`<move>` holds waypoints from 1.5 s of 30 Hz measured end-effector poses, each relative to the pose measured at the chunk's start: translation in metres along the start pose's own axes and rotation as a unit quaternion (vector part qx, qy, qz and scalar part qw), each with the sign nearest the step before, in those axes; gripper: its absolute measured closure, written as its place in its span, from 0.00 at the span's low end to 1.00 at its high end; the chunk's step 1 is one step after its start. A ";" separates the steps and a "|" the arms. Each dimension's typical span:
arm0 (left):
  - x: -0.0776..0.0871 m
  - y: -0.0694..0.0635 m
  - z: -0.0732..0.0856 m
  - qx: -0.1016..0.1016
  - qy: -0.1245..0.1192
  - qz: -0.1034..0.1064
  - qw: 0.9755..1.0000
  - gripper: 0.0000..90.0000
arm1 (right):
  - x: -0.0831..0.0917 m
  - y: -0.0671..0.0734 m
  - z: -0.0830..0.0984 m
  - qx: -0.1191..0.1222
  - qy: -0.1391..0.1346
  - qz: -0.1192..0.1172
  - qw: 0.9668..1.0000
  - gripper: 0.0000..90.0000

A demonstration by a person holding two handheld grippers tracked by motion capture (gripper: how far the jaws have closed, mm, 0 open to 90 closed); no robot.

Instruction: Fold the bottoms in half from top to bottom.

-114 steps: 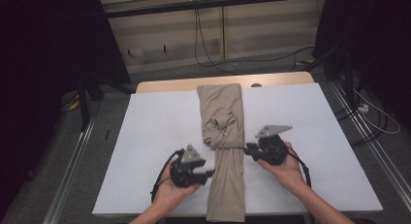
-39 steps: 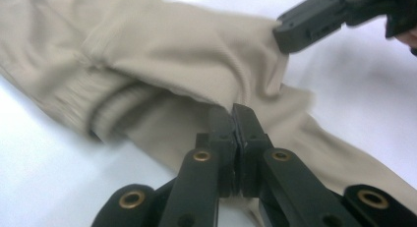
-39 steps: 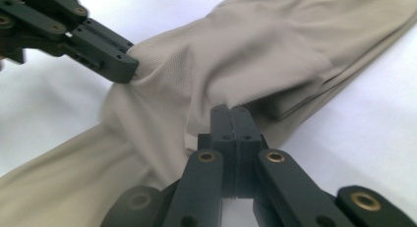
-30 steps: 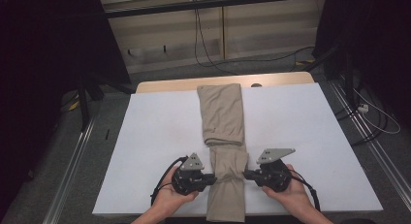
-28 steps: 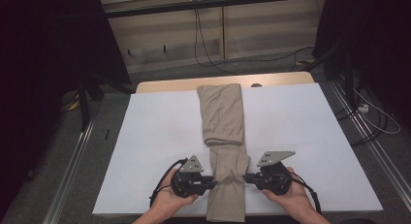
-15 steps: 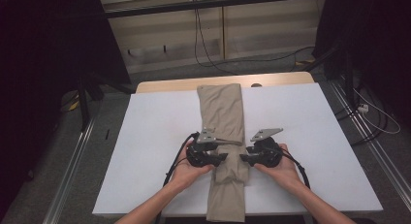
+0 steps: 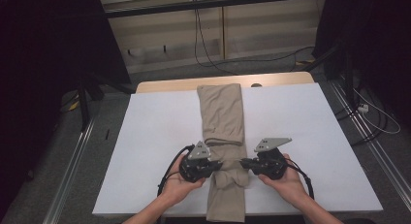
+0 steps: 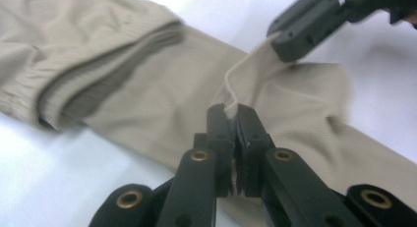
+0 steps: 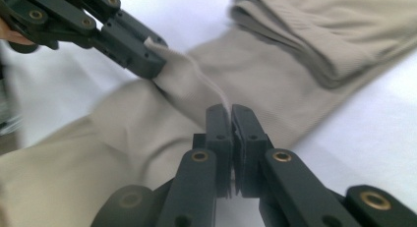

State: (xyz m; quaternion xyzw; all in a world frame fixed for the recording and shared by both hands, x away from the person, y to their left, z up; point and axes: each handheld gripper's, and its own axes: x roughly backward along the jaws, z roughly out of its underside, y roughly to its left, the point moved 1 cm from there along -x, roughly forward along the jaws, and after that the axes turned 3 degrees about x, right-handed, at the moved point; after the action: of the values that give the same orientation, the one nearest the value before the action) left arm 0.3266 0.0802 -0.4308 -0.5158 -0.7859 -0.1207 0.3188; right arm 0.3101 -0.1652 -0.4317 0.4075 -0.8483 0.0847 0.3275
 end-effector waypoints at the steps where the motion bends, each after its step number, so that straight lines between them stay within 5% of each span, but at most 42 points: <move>1: 0.005 -0.005 0.004 0.001 -0.003 0.004 1.000 0.97 | 0.004 0.005 0.001 0.003 -0.004 -0.006 1.000 0.97; 12: 0.048 -0.081 0.053 -0.031 0.022 0.078 0.996 0.97 | 0.044 0.080 0.041 0.030 0.006 -0.093 0.995 0.98; 15: 0.052 -0.089 0.061 -0.031 0.033 0.088 0.995 0.96 | 0.045 0.090 0.048 0.028 0.023 -0.109 0.993 0.94; 17: 0.053 -0.087 0.061 -0.034 0.032 0.089 0.995 0.88 | 0.044 0.090 0.047 0.027 0.017 -0.107 0.994 0.81; 20: 0.052 -0.071 0.051 -0.024 0.015 0.045 0.999 0.54 | 0.042 0.078 0.036 0.031 0.001 -0.087 0.996 0.66; 24: 0.042 -0.031 0.030 -0.002 -0.001 -0.022 1.000 0.47 | 0.029 0.042 0.018 0.033 -0.006 -0.044 0.998 0.63; 27: 0.022 0.010 0.012 0.004 0.007 -0.063 0.998 0.44 | 0.010 0.008 0.002 0.038 0.009 -0.007 0.999 0.60; 28: 0.015 0.024 0.007 0.004 -0.012 -0.079 0.997 0.44 | 0.003 -0.003 -0.004 0.041 0.010 0.007 0.999 0.60; 30: -0.001 0.050 -0.002 0.035 -0.002 -0.097 0.995 0.42 | -0.011 -0.024 -0.015 0.048 0.013 0.037 0.998 0.58; 35: -0.029 0.090 -0.019 0.037 0.001 -0.145 0.989 0.42 | -0.047 -0.052 -0.034 0.061 0.020 0.069 0.995 0.46; 39: -0.042 0.100 -0.025 0.031 0.009 -0.140 0.990 0.43 | -0.068 -0.053 -0.041 0.092 0.031 0.092 0.991 0.45; 41: -0.044 0.100 -0.026 0.024 0.008 -0.135 0.990 0.50 | -0.075 -0.058 -0.043 0.089 0.035 0.108 0.990 0.57; 45: -0.043 0.104 -0.026 0.026 -0.001 -0.134 0.991 0.64 | -0.076 -0.064 -0.045 0.080 0.019 0.082 0.993 0.84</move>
State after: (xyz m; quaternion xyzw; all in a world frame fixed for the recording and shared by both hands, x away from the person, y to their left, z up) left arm 0.4398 0.0810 -0.4520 -0.3974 -0.8511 -0.1415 0.3125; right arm 0.4138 -0.1405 -0.4522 0.3600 -0.8628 0.1868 0.3019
